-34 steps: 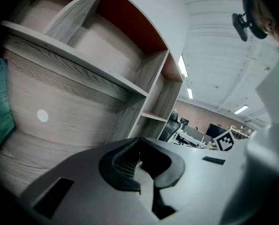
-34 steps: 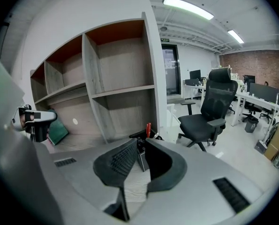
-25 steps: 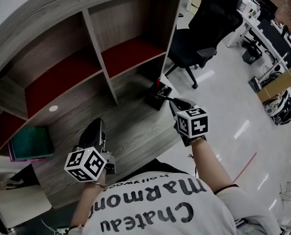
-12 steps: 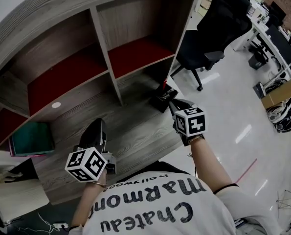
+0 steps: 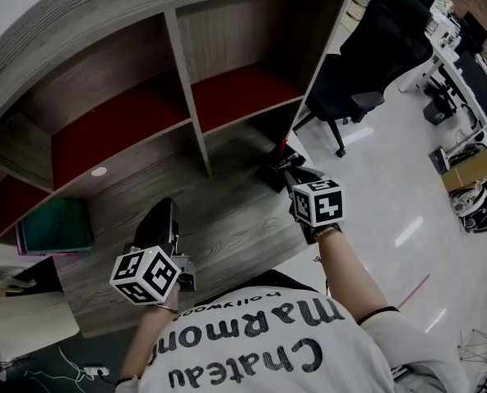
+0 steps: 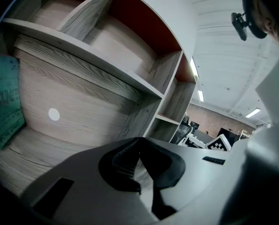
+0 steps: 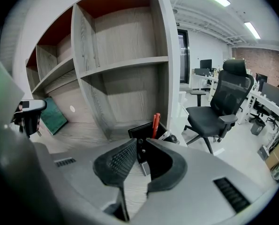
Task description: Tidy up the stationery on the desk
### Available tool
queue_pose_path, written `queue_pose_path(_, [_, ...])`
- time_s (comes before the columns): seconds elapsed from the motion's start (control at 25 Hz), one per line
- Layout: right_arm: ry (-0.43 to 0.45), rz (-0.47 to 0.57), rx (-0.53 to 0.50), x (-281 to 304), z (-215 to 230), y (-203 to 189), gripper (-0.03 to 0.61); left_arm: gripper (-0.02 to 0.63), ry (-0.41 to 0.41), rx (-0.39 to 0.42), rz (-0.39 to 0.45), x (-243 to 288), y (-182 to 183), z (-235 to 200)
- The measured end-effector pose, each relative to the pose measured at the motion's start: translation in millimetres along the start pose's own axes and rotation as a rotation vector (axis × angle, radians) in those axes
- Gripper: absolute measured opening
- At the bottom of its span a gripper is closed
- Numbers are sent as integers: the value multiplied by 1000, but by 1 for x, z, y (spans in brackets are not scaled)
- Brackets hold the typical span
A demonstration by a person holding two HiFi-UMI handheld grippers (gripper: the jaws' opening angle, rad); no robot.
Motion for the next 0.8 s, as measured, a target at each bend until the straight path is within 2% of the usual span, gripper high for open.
queue_pose_path(0.52, [3,13,48,7,-1,-4,69,15,10,-3,2,-3,-1,-7])
queue_pose_path(0.8, [-7,52,69,-3,0,4,89,15,3,3,21,-9,7,-8])
Point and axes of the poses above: the fingertips, and each gripper's own axes: x forward along the fingers, z to its right, y out of its top, the point moved 3 cm from there along -x, backward along the fingers, and after that the axes turned 3 degrees about -z, right-handed, at the moved point
